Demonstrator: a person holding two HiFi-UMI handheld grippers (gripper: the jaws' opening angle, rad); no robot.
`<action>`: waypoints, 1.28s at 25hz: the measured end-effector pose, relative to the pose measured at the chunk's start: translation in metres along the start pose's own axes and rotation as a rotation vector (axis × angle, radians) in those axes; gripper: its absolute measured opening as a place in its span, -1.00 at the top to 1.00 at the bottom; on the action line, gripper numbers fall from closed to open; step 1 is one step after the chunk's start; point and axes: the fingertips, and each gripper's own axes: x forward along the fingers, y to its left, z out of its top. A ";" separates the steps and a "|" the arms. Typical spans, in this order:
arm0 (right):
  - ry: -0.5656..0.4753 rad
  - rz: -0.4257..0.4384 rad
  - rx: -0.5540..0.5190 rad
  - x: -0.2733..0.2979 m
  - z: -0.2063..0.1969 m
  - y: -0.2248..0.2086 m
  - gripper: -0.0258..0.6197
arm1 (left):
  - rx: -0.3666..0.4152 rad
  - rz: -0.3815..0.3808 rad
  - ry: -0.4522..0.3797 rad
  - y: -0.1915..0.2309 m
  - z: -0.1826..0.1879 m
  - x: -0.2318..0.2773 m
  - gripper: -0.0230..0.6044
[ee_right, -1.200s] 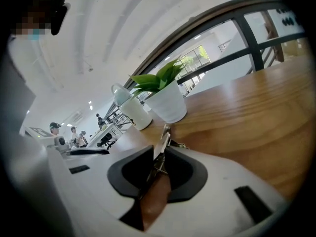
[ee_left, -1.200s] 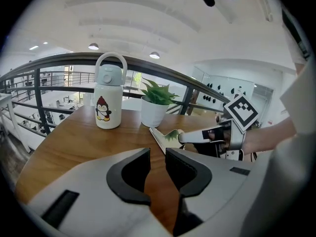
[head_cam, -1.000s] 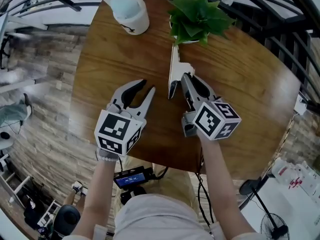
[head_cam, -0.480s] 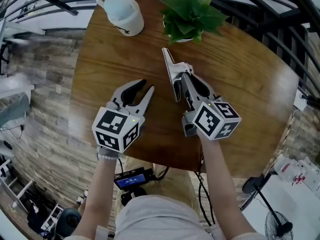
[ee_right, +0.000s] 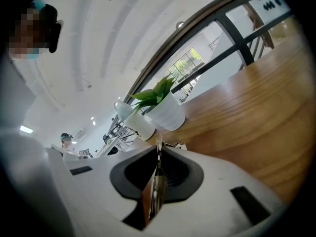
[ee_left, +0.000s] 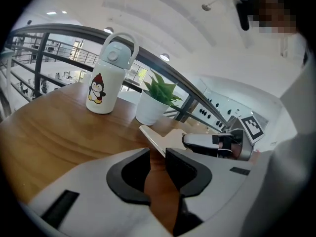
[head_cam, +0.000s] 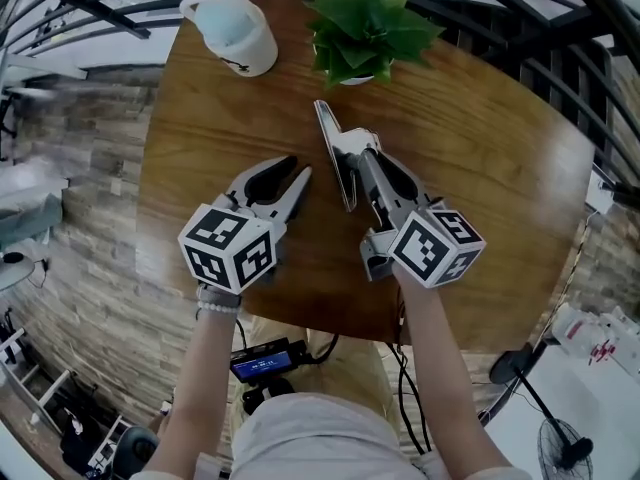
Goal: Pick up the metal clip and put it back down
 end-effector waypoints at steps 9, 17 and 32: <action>-0.038 0.082 0.058 -0.009 -0.002 0.013 0.83 | -0.113 -0.110 0.019 -0.011 -0.006 0.012 0.61; -0.068 0.149 0.087 -0.015 -0.002 0.025 0.83 | -0.191 -0.169 0.009 -0.014 -0.006 0.013 0.61; -0.131 0.187 0.120 -0.041 0.004 0.046 0.83 | -0.263 -0.284 -0.017 -0.037 0.006 -0.011 0.61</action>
